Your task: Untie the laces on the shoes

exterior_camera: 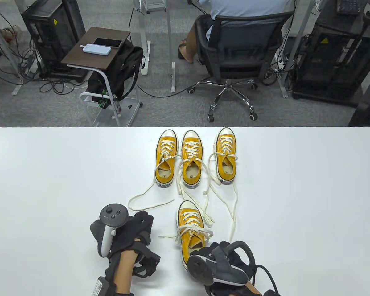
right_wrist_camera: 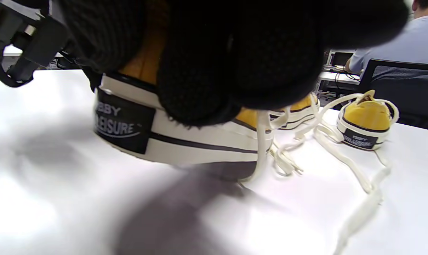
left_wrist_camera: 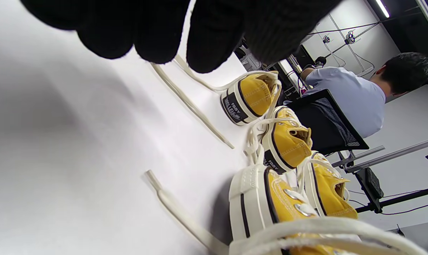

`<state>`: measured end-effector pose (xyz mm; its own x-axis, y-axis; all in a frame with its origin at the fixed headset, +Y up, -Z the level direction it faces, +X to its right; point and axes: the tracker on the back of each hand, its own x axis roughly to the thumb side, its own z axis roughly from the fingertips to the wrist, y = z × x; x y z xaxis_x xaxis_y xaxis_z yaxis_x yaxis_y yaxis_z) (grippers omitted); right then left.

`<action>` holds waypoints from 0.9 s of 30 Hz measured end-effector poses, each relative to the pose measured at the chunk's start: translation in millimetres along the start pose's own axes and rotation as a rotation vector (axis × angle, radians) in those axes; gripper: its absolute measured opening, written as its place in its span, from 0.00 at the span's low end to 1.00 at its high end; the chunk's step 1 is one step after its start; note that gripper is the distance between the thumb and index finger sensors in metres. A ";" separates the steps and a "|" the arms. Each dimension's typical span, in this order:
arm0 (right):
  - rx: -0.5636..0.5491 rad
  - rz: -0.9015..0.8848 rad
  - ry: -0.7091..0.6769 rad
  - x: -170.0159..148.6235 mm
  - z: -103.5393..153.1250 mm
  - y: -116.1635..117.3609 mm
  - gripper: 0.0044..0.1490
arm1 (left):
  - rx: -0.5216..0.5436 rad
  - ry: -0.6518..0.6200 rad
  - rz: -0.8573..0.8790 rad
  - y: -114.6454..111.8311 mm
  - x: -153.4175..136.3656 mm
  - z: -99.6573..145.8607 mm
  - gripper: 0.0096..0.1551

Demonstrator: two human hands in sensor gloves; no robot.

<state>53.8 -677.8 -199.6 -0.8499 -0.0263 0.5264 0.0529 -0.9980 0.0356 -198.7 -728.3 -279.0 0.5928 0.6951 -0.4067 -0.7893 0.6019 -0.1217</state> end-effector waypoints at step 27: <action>0.225 0.066 -0.021 -13.1 11.4 46.7 0.31 | -0.054 0.022 -0.095 -17.4 3.8 -3.9 0.36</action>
<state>73.3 -723.4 -195.2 -0.8298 -0.0875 0.5511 0.2254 -0.9560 0.1875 -183.4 -737.7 -282.0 0.6619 0.6272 -0.4105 -0.7378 0.6419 -0.2089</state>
